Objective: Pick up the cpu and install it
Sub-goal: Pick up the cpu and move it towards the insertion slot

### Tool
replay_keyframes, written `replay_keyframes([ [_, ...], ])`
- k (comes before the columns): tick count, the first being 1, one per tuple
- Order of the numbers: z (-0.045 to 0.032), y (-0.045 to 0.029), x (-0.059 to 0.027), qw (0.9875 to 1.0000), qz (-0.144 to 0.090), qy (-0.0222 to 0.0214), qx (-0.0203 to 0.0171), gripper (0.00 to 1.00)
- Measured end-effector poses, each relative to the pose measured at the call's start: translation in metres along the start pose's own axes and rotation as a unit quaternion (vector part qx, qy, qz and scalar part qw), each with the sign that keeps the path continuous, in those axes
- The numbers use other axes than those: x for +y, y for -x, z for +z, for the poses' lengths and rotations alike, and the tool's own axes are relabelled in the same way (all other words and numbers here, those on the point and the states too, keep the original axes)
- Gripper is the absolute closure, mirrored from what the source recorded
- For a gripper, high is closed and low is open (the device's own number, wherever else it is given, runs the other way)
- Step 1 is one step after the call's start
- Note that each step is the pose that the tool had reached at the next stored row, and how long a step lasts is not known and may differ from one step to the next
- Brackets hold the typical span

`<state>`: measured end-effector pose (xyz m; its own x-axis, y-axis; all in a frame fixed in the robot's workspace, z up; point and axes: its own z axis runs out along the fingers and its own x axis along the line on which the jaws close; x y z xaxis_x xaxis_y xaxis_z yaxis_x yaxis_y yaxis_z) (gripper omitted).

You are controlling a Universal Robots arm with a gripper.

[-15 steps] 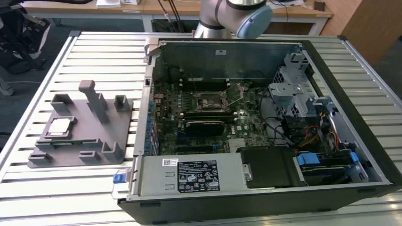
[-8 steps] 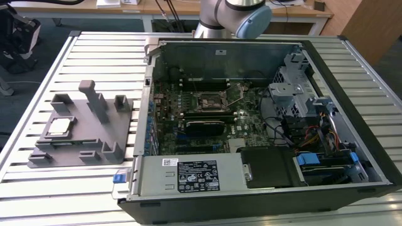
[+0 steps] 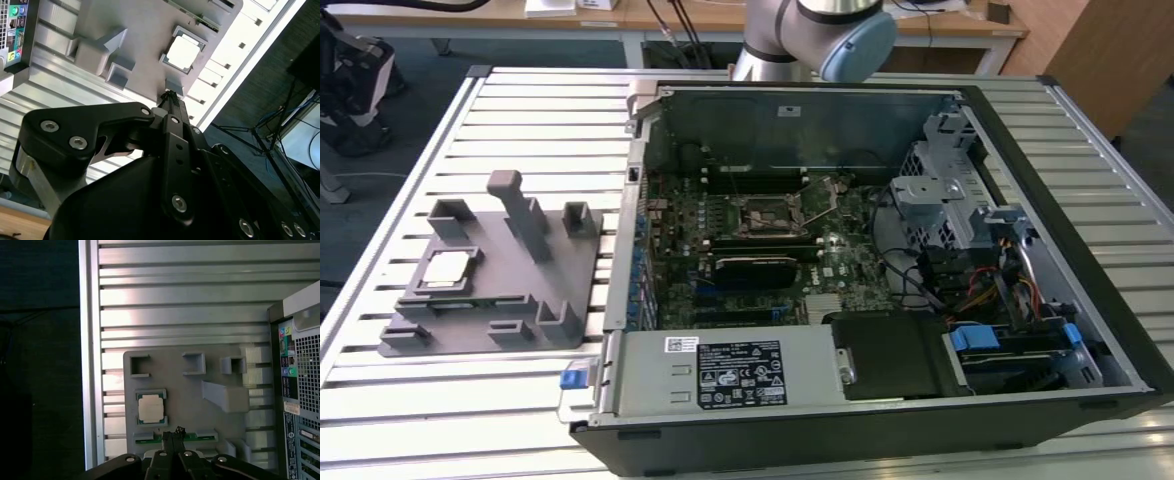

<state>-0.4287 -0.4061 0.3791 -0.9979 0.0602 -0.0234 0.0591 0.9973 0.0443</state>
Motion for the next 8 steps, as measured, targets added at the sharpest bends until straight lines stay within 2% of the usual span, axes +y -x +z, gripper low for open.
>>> replay_keyframes([
  [8, 0.0027, -0.0036, -0.0003, 1.0, 0.0, -0.0001, 0.0018, 0.89],
])
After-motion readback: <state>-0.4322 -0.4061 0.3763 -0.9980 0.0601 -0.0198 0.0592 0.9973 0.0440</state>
